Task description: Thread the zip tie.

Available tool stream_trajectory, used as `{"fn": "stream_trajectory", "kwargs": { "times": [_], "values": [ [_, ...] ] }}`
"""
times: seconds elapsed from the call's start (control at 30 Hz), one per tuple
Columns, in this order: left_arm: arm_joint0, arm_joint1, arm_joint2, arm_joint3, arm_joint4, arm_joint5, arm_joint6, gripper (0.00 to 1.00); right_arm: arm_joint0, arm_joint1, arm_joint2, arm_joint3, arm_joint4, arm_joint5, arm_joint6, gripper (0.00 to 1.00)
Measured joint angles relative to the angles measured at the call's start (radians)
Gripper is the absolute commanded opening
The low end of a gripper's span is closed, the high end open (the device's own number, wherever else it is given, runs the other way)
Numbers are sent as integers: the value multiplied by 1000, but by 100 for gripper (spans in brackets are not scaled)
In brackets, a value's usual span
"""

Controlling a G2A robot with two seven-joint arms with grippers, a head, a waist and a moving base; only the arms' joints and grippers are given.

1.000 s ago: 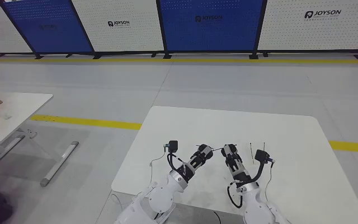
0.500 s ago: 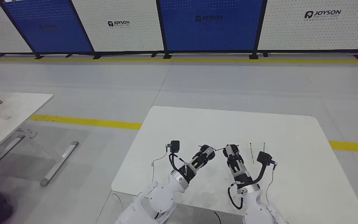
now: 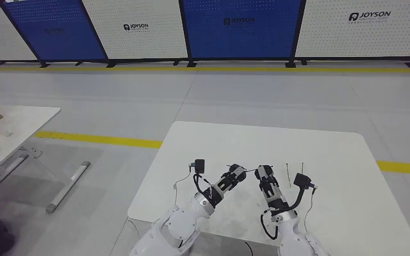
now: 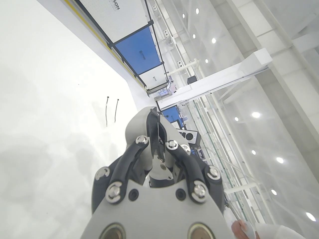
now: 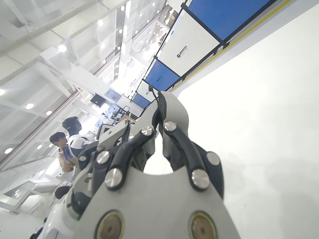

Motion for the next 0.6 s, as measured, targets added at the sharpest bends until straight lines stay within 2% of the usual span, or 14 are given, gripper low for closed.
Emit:
{"fn": "stream_trajectory", "kwargs": {
  "times": [0.27, 0.6],
  "values": [
    [-2, -1, -3, 0, -23, -11, -1, 0, -51, 2, 13, -49, -38, -33, -20, 0],
    [-2, -1, -2, 4, -23, -12, -12, 0, -50, -5, 20, -44, -22, -32, -28, 0]
  ]
}}
